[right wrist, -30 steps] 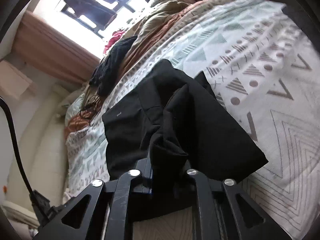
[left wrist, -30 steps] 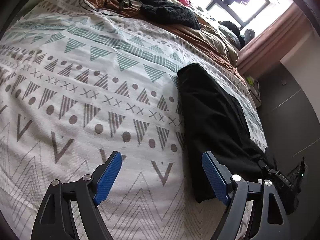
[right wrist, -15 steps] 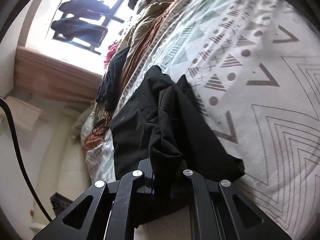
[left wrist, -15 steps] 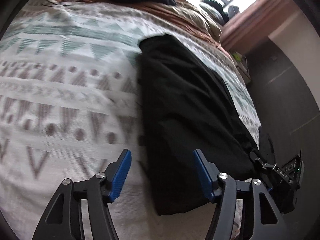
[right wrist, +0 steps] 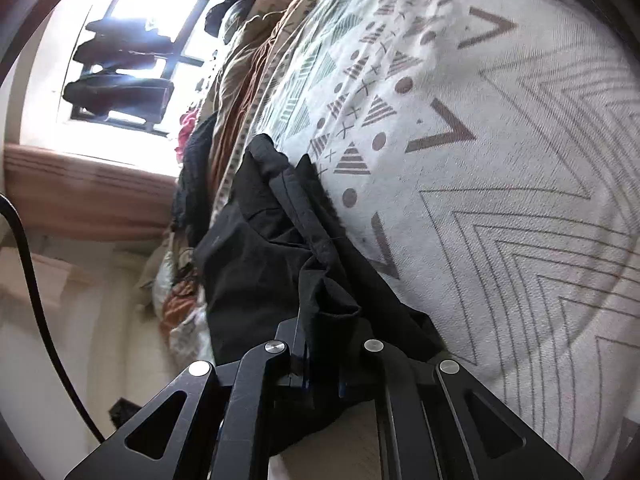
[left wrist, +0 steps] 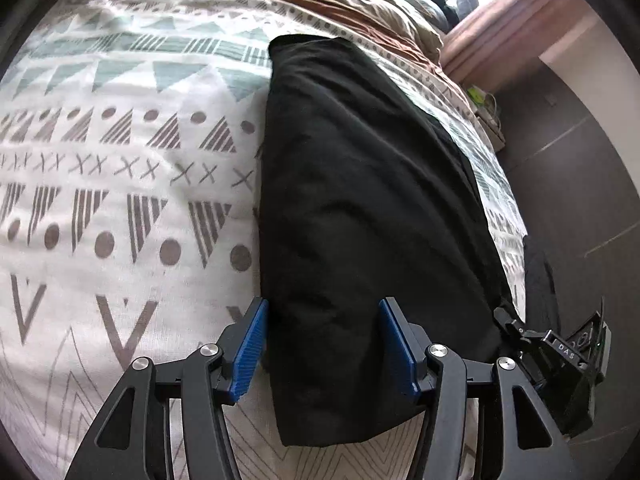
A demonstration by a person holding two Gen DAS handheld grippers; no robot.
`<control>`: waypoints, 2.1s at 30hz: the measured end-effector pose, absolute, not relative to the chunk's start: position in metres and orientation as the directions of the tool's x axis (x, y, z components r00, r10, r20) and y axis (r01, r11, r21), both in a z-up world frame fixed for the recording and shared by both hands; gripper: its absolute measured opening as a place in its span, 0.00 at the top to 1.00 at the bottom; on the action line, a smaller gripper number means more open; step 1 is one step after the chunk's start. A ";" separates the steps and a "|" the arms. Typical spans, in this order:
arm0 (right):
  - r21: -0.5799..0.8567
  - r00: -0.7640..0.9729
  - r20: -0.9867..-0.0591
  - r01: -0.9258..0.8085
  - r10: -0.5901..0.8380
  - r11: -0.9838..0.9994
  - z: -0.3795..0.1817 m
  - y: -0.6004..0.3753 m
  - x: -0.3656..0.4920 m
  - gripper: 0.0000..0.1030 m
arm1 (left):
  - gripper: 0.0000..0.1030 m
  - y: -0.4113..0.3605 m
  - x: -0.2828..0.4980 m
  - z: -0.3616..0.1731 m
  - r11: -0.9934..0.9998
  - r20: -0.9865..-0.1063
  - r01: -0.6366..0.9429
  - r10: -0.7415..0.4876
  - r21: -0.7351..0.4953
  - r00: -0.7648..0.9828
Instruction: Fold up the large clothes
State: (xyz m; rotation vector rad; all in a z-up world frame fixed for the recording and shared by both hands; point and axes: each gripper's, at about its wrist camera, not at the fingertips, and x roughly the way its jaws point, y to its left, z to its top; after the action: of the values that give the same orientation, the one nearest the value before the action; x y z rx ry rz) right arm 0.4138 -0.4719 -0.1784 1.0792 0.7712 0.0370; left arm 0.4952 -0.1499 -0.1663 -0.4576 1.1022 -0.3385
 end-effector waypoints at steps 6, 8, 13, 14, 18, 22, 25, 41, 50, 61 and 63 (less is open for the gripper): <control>0.748 0.709 -0.596 0.321 0.377 0.581 -0.171 -0.472 0.421 0.89 | 0.32 -0.143 0.487 -0.180 0.827 -0.764 -0.014 -0.512 -0.562 0.392; 0.729 0.699 -0.611 0.311 0.373 0.610 -0.170 -0.473 0.420 0.81 | 0.32 -0.144 0.484 -0.181 0.823 -0.763 -0.012 -0.521 -0.568 0.383; 0.613 0.678 -0.689 0.355 0.257 0.706 -0.160 -0.479 0.415 0.31 | 0.36 -0.156 0.482 -0.184 0.817 -0.763 0.007 -0.541 -0.576 0.353; 0.630 0.681 -0.677 0.340 0.279 0.699 -0.161 -0.482 0.416 0.31 | 0.37 -0.157 0.482 -0.184 0.823 -0.766 0.012 -0.534 -0.569 0.358; 0.729 0.668 -0.620 0.294 0.412 0.619 -0.180 -0.490 0.419 0.50 | 0.53 -0.163 0.477 -0.178 0.867 -0.800 0.024 -0.469 -0.497 0.376; 0.749 0.649 -0.604 0.264 0.463 0.607 -0.187 -0.483 0.423 0.70 | 0.68 -0.159 0.473 -0.163 0.882 -0.804 0.061 -0.453 -0.468 0.385; 0.753 0.642 -0.596 0.240 0.482 0.612 -0.185 -0.472 0.421 0.75 | 0.71 -0.152 0.474 -0.154 0.887 -0.808 0.071 -0.446 -0.456 0.385; 0.693 0.509 -0.642 0.067 0.573 0.718 -0.176 -0.382 0.406 0.77 | 0.72 -0.062 0.427 -0.141 0.910 -0.829 0.004 -0.380 -0.415 0.410; 0.683 0.413 -0.655 -0.033 0.632 0.730 -0.179 -0.354 0.387 0.76 | 0.67 -0.038 0.404 -0.146 0.919 -0.851 0.024 -0.375 -0.394 0.368; 0.618 0.544 -0.643 -0.046 0.539 0.784 -0.156 -0.391 0.398 0.16 | 0.35 -0.023 0.423 -0.145 0.925 -0.846 0.004 -0.350 -0.381 0.402; 0.655 0.523 -0.639 -0.013 0.564 0.756 -0.165 -0.395 0.411 0.15 | 0.35 -0.020 0.432 -0.146 0.918 -0.841 -0.007 -0.360 -0.397 0.405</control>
State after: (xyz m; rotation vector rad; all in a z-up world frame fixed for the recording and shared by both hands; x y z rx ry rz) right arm 0.4111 -0.3953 -0.1646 0.6435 0.9705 0.3752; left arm 0.4324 -0.0196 -0.1458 -0.3655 1.1385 -0.2286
